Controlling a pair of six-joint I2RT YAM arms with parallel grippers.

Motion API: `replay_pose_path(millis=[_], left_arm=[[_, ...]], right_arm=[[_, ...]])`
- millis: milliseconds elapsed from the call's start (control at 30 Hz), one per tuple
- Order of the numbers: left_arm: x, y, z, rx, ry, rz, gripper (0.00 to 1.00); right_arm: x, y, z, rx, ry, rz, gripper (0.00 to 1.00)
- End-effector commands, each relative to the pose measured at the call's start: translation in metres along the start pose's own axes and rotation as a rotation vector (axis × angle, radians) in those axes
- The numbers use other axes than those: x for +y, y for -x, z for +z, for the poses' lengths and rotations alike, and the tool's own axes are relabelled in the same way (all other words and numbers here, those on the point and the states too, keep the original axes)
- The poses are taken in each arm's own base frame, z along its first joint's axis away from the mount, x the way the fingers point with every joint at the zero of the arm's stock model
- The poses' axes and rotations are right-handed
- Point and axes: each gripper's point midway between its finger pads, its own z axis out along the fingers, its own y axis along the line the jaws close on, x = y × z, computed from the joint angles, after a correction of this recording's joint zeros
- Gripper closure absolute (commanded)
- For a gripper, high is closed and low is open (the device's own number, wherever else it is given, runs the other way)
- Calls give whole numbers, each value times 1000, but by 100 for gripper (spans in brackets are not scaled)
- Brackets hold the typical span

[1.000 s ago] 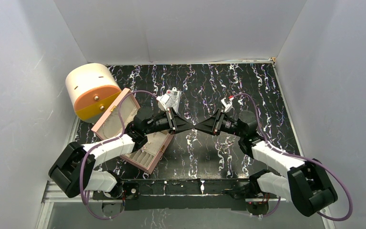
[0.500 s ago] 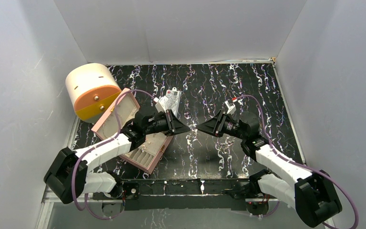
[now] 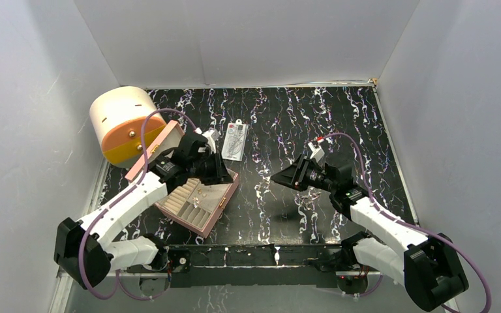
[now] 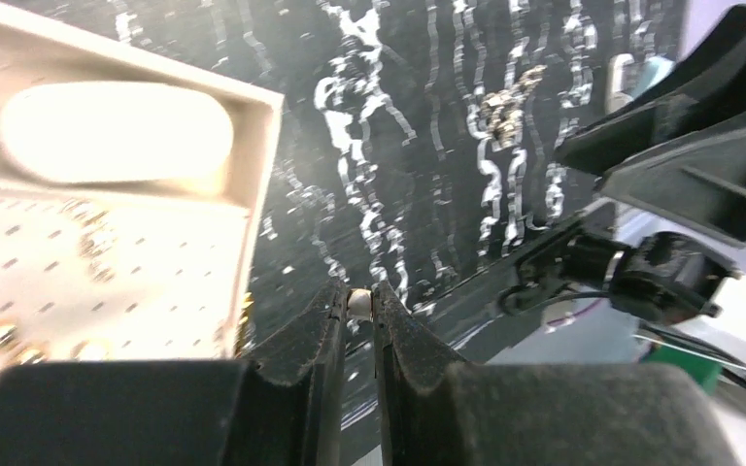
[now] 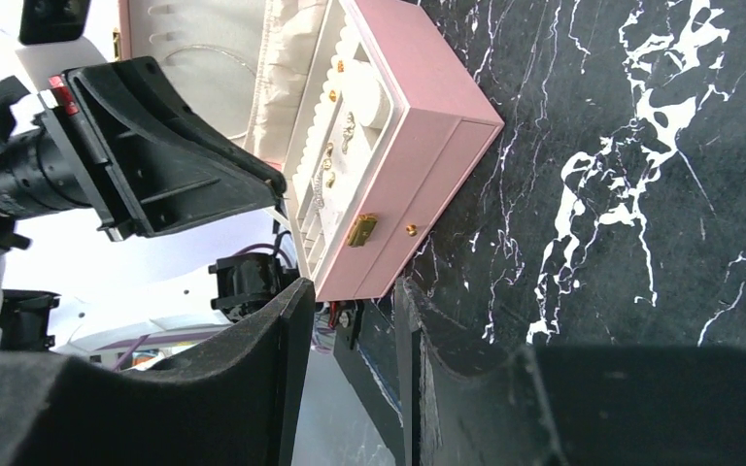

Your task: Organize the mixed jewelry

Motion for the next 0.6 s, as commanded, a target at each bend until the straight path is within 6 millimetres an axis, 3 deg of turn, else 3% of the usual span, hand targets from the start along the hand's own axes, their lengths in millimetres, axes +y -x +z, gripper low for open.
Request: replay_pose_path(millis=[0, 300, 567], left_arm=[[42, -18, -34, 93, 218, 96, 91], [85, -28, -46, 213, 411, 141, 91], [93, -23, -44, 240, 444, 162, 91]], right_arm=[[7, 9, 2, -16, 7, -55, 55], [3, 12, 6, -7, -19, -71, 55], [0, 12, 8, -4, -27, -67, 55]])
